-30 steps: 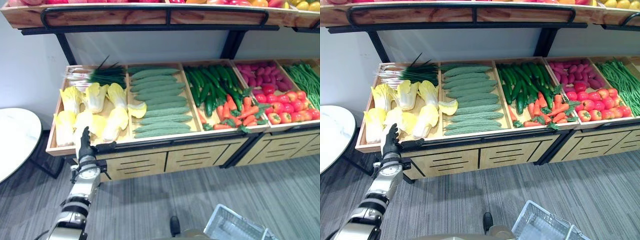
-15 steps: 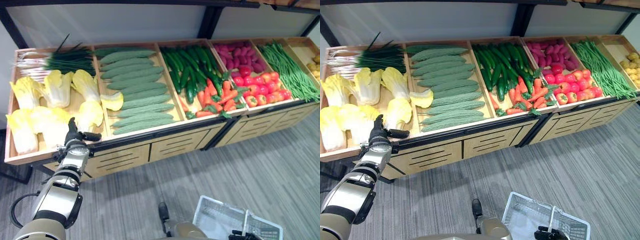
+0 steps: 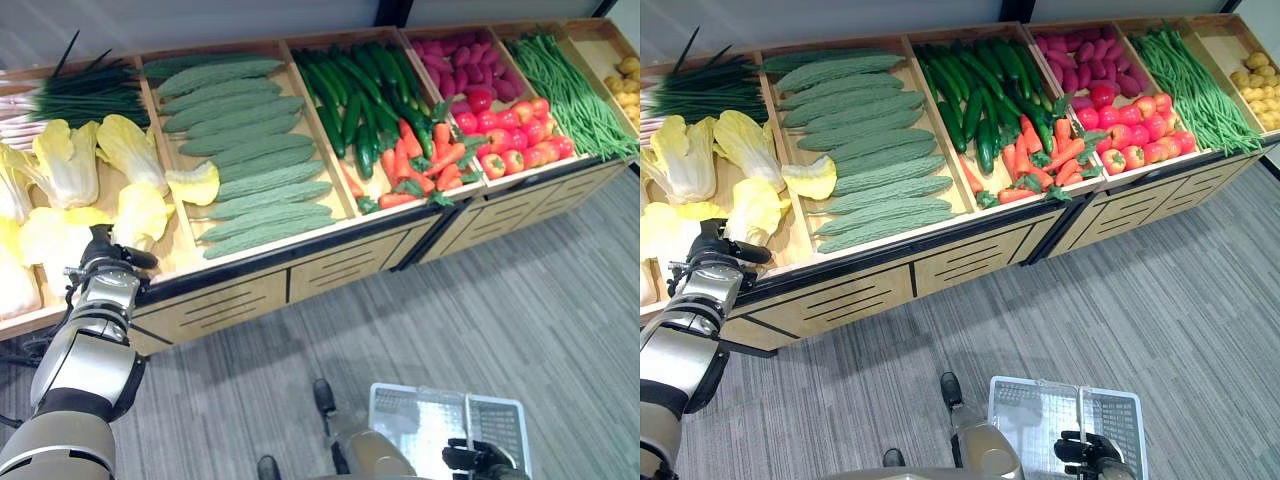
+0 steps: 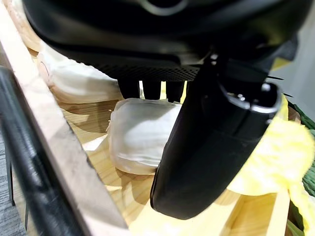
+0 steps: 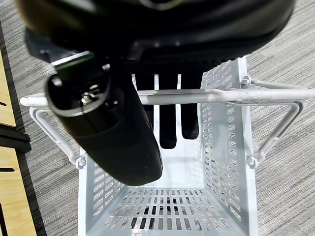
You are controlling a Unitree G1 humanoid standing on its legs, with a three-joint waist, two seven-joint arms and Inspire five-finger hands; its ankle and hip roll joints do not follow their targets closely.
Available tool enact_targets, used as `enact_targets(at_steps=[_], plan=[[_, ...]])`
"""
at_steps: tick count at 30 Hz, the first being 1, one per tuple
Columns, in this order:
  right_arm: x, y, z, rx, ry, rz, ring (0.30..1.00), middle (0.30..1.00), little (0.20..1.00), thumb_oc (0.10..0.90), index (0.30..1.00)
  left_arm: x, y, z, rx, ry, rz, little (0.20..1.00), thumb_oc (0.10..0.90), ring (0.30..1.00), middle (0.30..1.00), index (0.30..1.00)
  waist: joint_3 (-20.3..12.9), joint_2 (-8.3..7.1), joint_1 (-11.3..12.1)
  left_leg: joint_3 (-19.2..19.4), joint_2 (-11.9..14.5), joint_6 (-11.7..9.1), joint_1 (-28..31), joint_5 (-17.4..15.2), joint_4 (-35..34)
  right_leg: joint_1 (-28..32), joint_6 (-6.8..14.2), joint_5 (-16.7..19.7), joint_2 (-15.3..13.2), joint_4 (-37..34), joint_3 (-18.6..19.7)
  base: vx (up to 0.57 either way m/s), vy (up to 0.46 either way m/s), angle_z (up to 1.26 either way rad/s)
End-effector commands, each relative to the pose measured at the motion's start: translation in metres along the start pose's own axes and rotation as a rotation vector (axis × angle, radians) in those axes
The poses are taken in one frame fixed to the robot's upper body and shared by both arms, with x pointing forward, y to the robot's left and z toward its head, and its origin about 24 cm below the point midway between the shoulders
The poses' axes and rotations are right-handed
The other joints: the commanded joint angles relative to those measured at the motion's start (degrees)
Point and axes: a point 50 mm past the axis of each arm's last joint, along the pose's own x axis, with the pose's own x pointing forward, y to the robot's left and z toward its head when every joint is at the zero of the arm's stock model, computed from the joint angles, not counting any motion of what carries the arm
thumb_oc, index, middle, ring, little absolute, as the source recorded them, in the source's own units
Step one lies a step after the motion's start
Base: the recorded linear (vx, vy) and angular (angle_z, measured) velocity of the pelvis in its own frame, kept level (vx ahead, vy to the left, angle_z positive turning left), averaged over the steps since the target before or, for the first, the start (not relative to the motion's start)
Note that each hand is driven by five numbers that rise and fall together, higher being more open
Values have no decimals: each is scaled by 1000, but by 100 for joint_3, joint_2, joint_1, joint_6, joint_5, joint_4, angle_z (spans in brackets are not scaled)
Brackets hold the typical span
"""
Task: Get the vegetables into the basket
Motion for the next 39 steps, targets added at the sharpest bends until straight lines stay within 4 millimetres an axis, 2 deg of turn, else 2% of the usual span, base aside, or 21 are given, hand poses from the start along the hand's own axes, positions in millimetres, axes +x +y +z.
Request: enact_targets(at_steps=[1, 5, 7, 11, 13, 15, 18, 19, 21, 23, 28, 30, 32, 33, 39], plan=[[0, -22, 21, -40, -69, -46, 300, 300, 300, 400, 300, 2, 11, 39, -42, -119, 14, 300, 400, 300, 300, 300, 151, 343, -77, -167, 335, -337, -383, 236, 4, 921, 551, -1113, -94, 5, -250, 0, 0, 0], [1, -23, 28, -48, -85, -48, 300, 300, 300, 400, 300, 1, 9, 45, -93, -141, 5, 300, 400, 300, 300, 300, 184, 332, -45, -123, 324, -323, -308, 204, 4, 974, 567, -1095, -91, 5, -221, 0, 0, 0], [0, -27, 28, -34, -85, -55, 300, 300, 300, 400, 300, -1, 13, 60, -219, -215, -7, 300, 400, 300, 300, 300, 157, 326, 9, -96, 317, -318, -167, 157, 4, 1116, 574, -1131, -87, 5, -205, 48, 6, -4], [-2, -40, 23, -2, -66, -89, 300, 300, 300, 400, 300, -8, 12, 73, -330, -308, -40, 300, 400, 300, 300, 300, 122, 348, 82, -144, 292, -305, 119, 52, 4, 1412, 579, -1217, -121, 5, -259, 59, 6, 1], [-4, -51, 15, 29, -35, -121, 300, 300, 300, 400, 300, -23, 10, 86, -447, -436, -72, 300, 400, 300, 300, 300, 12, 362, 189, -232, 271, -290, 282, -6, 4, 1624, 575, -1291, -163, 5, -357, 37, 1, 15], [-4, -54, 14, 37, -29, -127, 300, 300, 300, 400, 300, -27, 12, 86, -454, -461, -72, 300, 400, 300, 300, 300, -9, 366, 203, -251, 269, -289, 317, -13, 4, 1680, 575, -1308, -171, 5, -385, 1, 0, 23], [-6, -61, 11, 59, -14, -151, 300, 300, 300, 400, 300, -43, 15, 89, -522, -556, -93, 300, 400, 300, 300, 300, -94, 354, 285, -325, 253, -277, 392, -40, 4, 1786, 559, -1344, -196, 5, -441, -17, 6, 10], [-8, -71, 10, 100, -7, -180, 300, 300, 300, 400, 300, -61, 14, 90, -526, -642, -130, 300, 400, 300, 300, 300, -144, 349, 346, -375, 245, -267, 430, -55, 4, 1851, 555, -1363, -215, 5, -468, -29, 16, 17], [-8, -71, 9, 98, -7, -181, 300, 300, 300, 400, 300, -61, 14, 89, -526, -640, -129, 300, 400, 300, 300, 300, -147, 353, 340, -375, 245, -266, 434, -56, 4, 1856, 556, -1364, -216, 5, -469, -16, 11, 19], [-11, -82, 5, 147, 9, -216, 300, 300, 300, 400, 300, -80, 13, 83, -531, -706, -181, 300, 400, 300, 300, 300, -185, 341, 412, -404, 244, -245, 485, -67, 4, 1919, 545, -1382, -223, 5, -487, -27, 11, 12], [-17, -104, 1, 192, 33, -281, 300, 300, 300, 400, 300, -109, 10, 66, -552, -766, -290, 300, 400, 300, 300, 300, -228, 326, 513, -433, 225, -204, 560, -94, 4, 2017, 535, -1412, -246, 5, -500, -19, 10, 0], [-20, -113, -4, 213, 52, -302, 300, 300, 300, 400, 300, -125, 11, 50, -576, -769, -361, 300, 400, 300, 300, 300, -247, 316, 601, -469, 216, -192, 636, -117, 4, 2119, 519, -1453, -265, 5, -538, 0, 0, 0], [-21, -115, -4, 220, 51, -308, 300, 300, 300, 400, 300, -131, 12, 46, -605, -772, -373, 300, 400, 300, 300, 300, -246, 309, 623, -478, 218, -191, 653, -115, 4, 2145, 513, -1461, -273, 5, -554, -4, 3, 10], [-22, -117, -6, 230, 52, -318, 300, 300, 300, 400, 300, -138, 8, 37, -627, -747, -415, 300, 400, 300, 300, 300, -245, 301, 662, -508, 223, -186, 677, -121, 4, 2187, 498, -1480, -275, 5, -576, -7, 0, 11], [-22, -117, -9, 255, 38, -317, 300, 300, 300, 400, 300, -153, 15, 26, -692, -749, -435, 300, 400, 300, 300, 300, -256, 297, 740, -564, 237, -181, 728, -122, 4, 2276, 473, -1538, -265, 5, -629, -3, -2, 7]])
